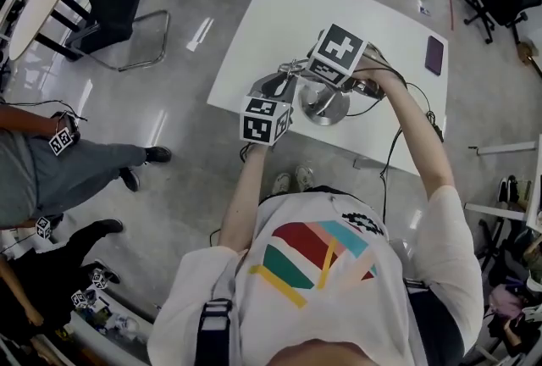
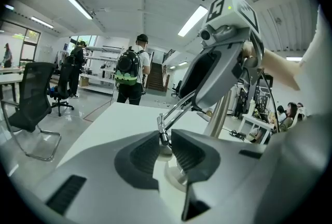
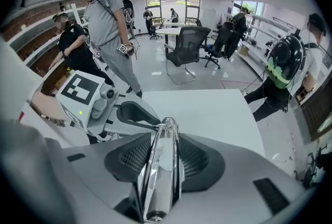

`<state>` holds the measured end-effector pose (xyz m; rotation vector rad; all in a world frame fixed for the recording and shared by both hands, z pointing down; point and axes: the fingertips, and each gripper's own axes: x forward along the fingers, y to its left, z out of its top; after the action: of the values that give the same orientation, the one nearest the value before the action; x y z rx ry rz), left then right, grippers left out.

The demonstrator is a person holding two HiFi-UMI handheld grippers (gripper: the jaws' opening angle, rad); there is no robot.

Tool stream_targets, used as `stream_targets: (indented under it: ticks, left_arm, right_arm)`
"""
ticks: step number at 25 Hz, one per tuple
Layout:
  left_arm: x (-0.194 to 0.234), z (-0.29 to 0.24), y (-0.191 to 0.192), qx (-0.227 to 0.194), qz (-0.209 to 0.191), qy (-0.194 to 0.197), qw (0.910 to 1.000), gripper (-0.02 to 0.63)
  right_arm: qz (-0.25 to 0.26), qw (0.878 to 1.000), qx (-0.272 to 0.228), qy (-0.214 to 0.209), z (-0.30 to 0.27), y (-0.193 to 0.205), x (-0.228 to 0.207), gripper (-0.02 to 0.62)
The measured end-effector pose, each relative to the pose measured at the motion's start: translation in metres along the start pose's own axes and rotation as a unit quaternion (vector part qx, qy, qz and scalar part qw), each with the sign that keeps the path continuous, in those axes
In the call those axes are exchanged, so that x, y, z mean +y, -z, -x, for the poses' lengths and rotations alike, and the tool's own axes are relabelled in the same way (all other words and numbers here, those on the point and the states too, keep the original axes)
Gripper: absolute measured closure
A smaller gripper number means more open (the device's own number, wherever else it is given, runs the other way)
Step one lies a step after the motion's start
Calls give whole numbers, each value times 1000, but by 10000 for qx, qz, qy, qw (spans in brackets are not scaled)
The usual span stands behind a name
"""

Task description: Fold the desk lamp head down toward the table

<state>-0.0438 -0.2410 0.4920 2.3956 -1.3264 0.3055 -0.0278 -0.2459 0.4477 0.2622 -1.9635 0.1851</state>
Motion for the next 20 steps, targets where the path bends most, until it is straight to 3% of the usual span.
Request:
stream_targets:
  ticks: [5, 10, 14, 17, 20]
  left_arm:
    - [1, 8, -12, -241, 305, 145, 9991, 502]
    - [18, 12, -35, -578, -222, -361, 9974, 503]
    - [16, 18, -62, -981, -127, -364, 9944, 503]
    - [-2, 24, -92, -1360, -243, -235, 9901, 503]
    - [-35, 31, -139, -1763, -557, 114, 9827, 503]
  right_arm:
    - [286, 9983, -456, 221, 12, -5, 3, 434]
    - [541, 9911, -980, 721, 22, -11, 2, 434]
    - [352, 9775, -1725, 1160, 68, -23, -9, 434]
    - [-95, 9529, -2614, 1538, 125, -25, -23, 434]
    - [-796, 9026, -3636, 2164, 183, -8, -37, 434]
